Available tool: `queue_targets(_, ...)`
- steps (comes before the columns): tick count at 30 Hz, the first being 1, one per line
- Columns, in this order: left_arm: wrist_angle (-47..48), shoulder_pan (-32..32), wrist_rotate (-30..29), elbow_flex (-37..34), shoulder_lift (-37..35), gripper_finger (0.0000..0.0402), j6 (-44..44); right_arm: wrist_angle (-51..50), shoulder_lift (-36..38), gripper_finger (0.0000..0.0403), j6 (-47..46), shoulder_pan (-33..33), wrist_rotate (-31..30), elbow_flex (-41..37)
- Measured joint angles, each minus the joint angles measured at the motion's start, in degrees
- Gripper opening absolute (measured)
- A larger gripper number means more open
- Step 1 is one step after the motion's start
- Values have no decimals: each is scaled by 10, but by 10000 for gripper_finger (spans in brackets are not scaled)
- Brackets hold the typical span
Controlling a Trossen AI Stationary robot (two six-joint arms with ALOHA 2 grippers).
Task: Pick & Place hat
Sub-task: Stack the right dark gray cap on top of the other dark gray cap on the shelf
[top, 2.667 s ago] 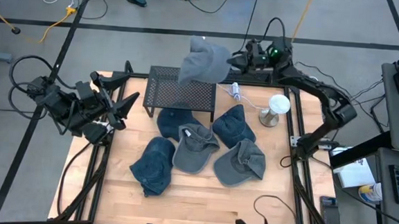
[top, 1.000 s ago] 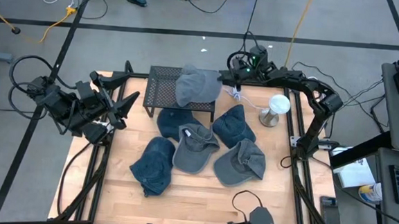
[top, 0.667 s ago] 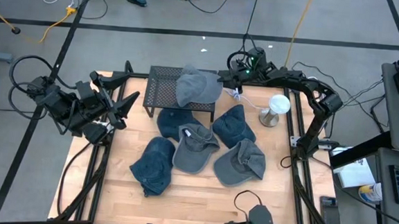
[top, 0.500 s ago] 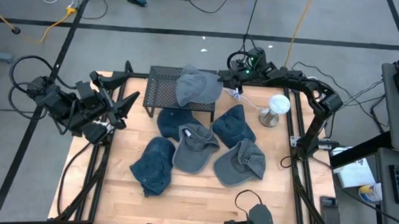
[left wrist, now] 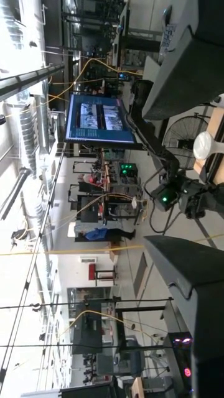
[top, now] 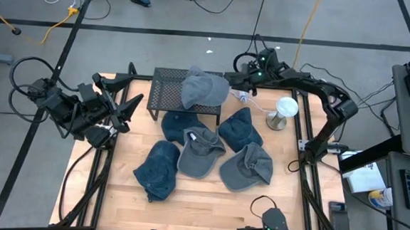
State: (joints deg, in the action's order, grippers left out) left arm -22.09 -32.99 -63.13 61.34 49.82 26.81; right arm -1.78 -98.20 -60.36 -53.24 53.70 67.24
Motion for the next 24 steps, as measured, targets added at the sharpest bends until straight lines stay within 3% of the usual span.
queue_targets(14,0,0,0,0,0,319,15,-141,173,155,147,4,-91,0)
queue_targets(24,0,0,2,0,0,319,27,-270,300,155,236,108,-191,0)
